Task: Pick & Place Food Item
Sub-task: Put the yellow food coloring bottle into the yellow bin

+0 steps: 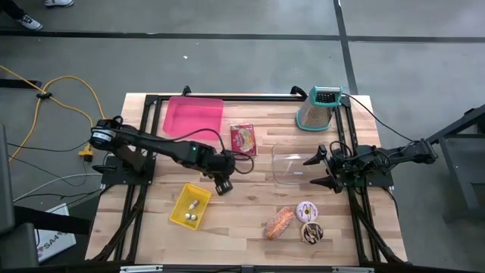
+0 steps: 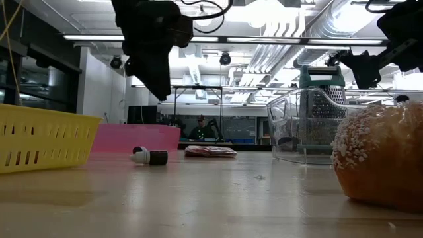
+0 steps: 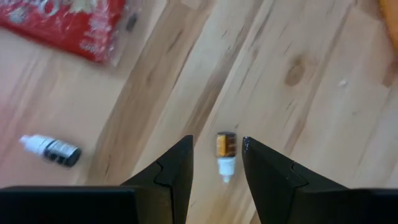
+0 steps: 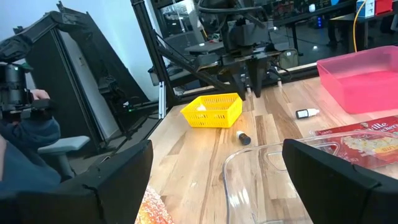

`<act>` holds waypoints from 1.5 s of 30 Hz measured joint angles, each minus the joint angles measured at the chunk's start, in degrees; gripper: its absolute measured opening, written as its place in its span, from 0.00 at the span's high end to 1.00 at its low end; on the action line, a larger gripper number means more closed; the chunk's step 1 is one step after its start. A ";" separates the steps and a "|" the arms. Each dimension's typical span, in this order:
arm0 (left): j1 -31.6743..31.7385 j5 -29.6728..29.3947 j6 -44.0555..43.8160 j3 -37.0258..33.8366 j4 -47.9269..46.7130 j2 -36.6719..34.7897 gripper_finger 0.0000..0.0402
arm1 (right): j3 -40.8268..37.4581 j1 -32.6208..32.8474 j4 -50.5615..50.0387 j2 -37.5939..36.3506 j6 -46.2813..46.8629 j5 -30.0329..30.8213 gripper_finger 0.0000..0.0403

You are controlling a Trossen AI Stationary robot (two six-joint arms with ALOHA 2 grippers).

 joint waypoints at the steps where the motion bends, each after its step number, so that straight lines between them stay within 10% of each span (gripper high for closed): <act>1: 0.00 0.31 0.02 0.01 0.46 0.16 0.67 | 0.00 0.02 0.00 0.00 0.00 -0.02 0.14; 45: -5.92 1.86 -10.16 0.07 4.49 12.70 0.67 | 0.02 0.01 0.04 0.00 -0.01 -0.08 0.14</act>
